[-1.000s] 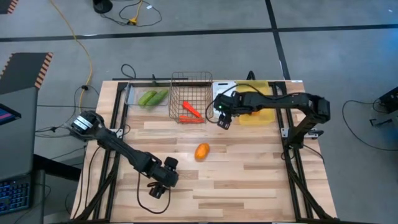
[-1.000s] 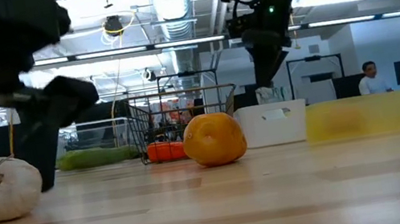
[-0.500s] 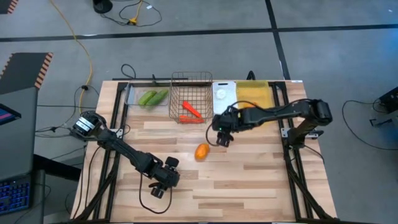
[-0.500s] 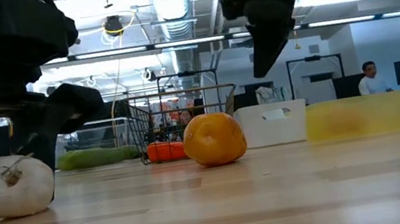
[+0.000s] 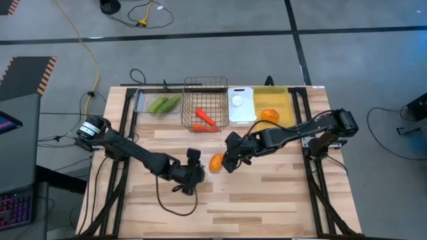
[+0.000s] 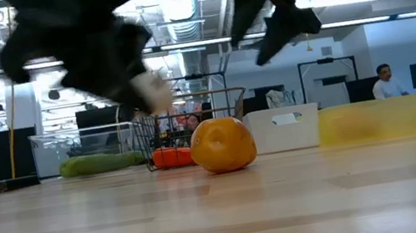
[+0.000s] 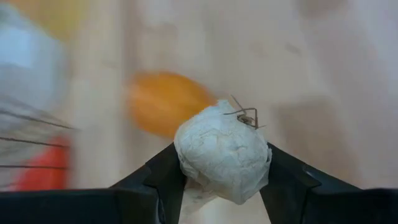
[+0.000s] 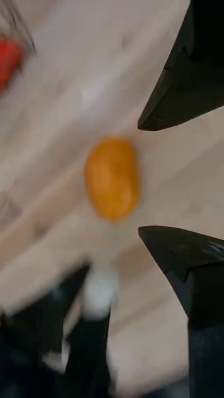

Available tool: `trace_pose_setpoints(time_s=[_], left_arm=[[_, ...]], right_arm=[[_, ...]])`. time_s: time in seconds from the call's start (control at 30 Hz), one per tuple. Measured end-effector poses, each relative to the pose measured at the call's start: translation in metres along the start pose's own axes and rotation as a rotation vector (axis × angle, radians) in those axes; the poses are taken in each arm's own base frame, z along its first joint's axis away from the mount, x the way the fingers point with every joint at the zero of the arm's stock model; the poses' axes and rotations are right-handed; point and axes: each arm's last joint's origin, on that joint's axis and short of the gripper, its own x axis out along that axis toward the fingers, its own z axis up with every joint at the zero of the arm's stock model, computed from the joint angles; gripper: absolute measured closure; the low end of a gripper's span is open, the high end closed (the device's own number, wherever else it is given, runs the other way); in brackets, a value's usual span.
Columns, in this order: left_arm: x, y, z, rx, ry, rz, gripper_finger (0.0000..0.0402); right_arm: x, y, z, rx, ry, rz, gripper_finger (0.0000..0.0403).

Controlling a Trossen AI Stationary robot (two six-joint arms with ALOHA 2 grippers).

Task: Sort produce into baskets
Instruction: Put the garlic into the white bin

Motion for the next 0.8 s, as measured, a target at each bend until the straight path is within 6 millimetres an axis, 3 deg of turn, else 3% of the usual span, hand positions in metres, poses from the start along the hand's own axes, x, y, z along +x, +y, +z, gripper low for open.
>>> trace_pose_setpoints(time_s=[0.2, 0.57, 0.8], left_arm=[[-0.010, 0.021, 0.028, -0.018, -0.069, 0.239, 0.0241], [-0.025, 0.031, 0.055, -0.031, -0.141, 0.324, 0.0240], [-0.029, 0.033, 0.062, -0.048, -0.169, 0.326, 0.0240]], right_arm=[[-0.002, 0.017, 0.005, 0.077, -0.059, 0.168, 0.0112], [-0.005, 0.025, 0.012, 0.039, -0.135, 0.253, 0.0112], [-0.007, 0.030, 0.016, 0.046, -0.180, 0.305, 0.0113]])
